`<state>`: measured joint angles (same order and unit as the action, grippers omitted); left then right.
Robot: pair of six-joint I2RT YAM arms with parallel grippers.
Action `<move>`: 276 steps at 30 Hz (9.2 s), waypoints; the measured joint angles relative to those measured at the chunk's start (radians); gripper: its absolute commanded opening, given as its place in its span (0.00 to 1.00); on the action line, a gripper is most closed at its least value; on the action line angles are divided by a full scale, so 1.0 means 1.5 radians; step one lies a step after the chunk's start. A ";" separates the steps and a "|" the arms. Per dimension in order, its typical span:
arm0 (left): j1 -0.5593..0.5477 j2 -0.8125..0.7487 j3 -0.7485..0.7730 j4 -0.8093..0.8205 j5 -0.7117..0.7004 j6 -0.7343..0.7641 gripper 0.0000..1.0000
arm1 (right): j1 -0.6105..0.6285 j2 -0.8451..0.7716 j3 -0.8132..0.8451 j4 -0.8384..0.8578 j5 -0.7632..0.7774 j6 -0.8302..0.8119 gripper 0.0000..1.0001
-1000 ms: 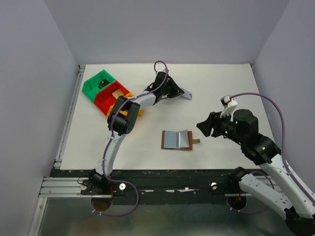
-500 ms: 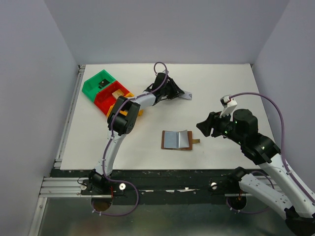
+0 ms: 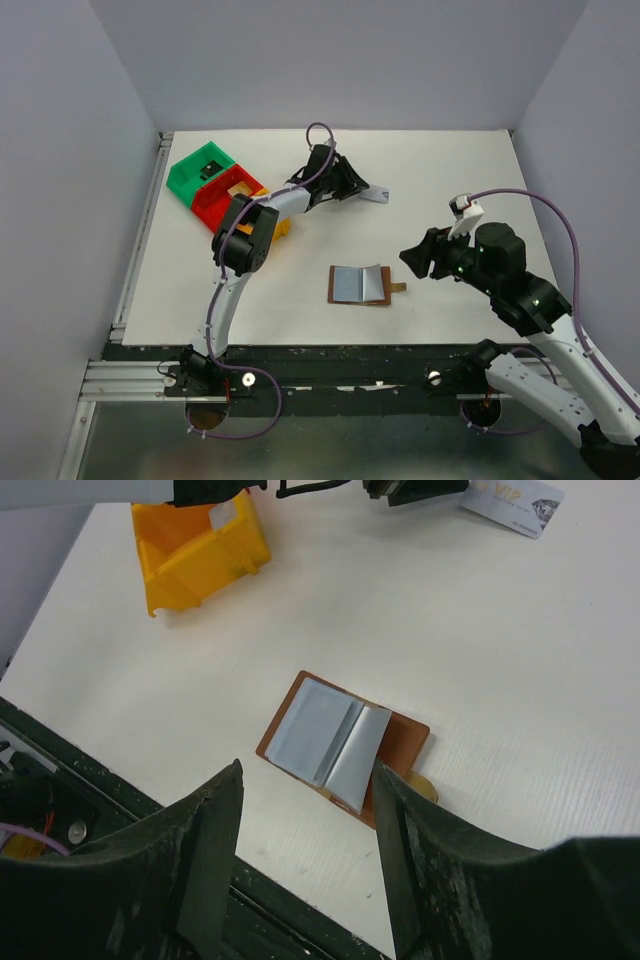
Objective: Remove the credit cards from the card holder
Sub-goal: Place the credit card at the center of the board, then remove the credit card from the card holder.
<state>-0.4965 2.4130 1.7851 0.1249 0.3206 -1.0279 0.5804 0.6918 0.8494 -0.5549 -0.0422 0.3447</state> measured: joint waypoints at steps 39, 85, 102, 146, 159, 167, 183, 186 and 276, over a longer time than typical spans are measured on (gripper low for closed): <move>-0.150 -0.697 -0.638 -0.073 -0.216 0.209 0.98 | 0.000 0.127 -0.129 0.026 0.014 0.050 0.69; -0.157 -0.620 -0.712 -0.004 0.001 0.267 0.70 | -0.061 0.262 -0.175 0.109 -0.018 0.095 0.00; -0.157 -0.578 -0.694 -0.001 0.020 0.269 0.70 | -0.061 0.254 -0.175 0.109 -0.040 0.089 0.00; -0.180 -0.507 -0.637 -0.008 0.080 0.304 0.69 | -0.061 0.264 -0.184 0.120 -0.070 0.089 0.00; -0.167 -0.562 -0.684 -0.025 0.008 0.286 0.73 | -0.061 0.264 -0.186 0.125 -0.071 0.087 0.00; -0.146 -0.573 -0.708 -0.025 -0.012 0.270 0.73 | -0.061 0.264 -0.186 0.125 -0.071 0.084 0.00; -0.155 -0.618 -0.722 -0.015 -0.015 0.269 0.74 | -0.061 0.261 -0.188 0.125 -0.071 0.084 0.00; -0.164 -0.610 -0.716 -0.015 -0.014 0.271 0.74 | -0.061 0.260 -0.188 0.125 -0.071 0.084 0.00; -0.246 -0.485 -0.548 -0.100 -0.072 0.347 0.66 | -0.065 0.294 -0.200 0.142 -0.092 0.086 0.41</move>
<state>-0.8654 1.6855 0.9627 -0.0250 0.2123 -0.5076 0.4831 1.1336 0.5488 -0.3420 -0.1806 0.4740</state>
